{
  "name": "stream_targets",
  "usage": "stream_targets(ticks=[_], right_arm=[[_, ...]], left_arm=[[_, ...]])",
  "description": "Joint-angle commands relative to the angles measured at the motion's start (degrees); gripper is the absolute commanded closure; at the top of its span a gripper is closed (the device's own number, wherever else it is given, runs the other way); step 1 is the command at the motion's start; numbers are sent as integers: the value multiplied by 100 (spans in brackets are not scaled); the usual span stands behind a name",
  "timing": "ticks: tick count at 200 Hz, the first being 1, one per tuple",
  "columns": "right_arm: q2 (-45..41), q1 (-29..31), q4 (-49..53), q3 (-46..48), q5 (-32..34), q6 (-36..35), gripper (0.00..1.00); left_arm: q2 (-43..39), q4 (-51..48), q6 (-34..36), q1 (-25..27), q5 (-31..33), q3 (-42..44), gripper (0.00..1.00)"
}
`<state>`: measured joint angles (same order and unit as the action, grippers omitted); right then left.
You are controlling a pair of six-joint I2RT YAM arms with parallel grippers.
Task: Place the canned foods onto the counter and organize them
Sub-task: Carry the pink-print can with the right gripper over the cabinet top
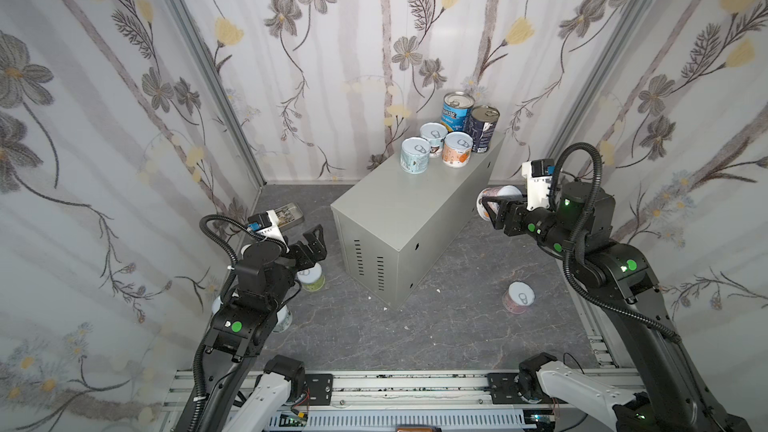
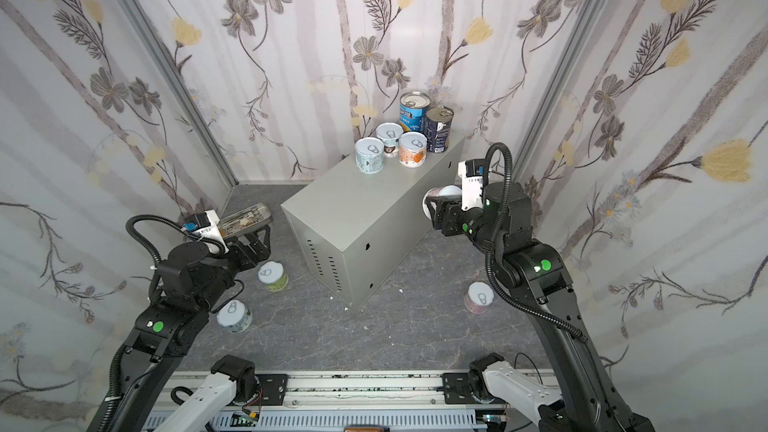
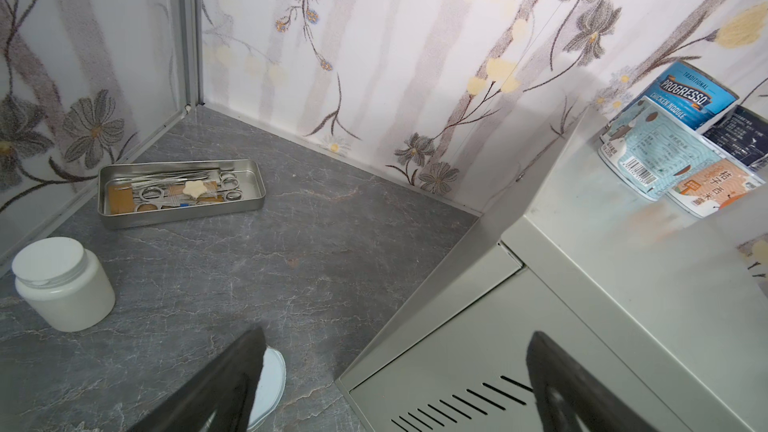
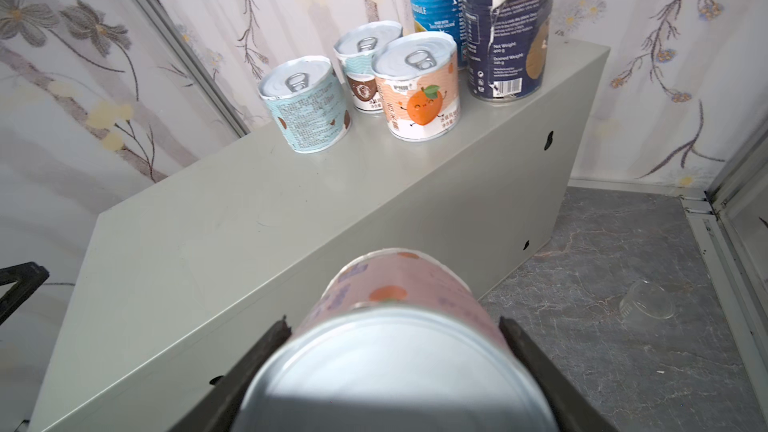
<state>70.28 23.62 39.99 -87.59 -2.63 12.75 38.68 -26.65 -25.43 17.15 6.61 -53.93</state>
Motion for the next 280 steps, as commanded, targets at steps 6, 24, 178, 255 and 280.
stream_targets(ticks=[6, 24, 178, 255, 280], right_arm=[[455, 267, 368, -730, 75, -388, 45], [810, 493, 600, -1194, 215, -529, 44], [3429, 1000, 1582, -3900, 1035, -957, 42], [4001, 911, 1705, -4458, 1128, -1020, 34], [4111, 875, 1638, -4486, 1022, -1009, 28]], left_arm=[[115, -50, 195, -5, -4, -189, 0], [226, -42, 244, 1, -10, -280, 0], [753, 246, 539, -1, 130, -224, 0], [972, 458, 618, -1, 149, -82, 0], [1050, 512, 609, -7, 106, -62, 0]])
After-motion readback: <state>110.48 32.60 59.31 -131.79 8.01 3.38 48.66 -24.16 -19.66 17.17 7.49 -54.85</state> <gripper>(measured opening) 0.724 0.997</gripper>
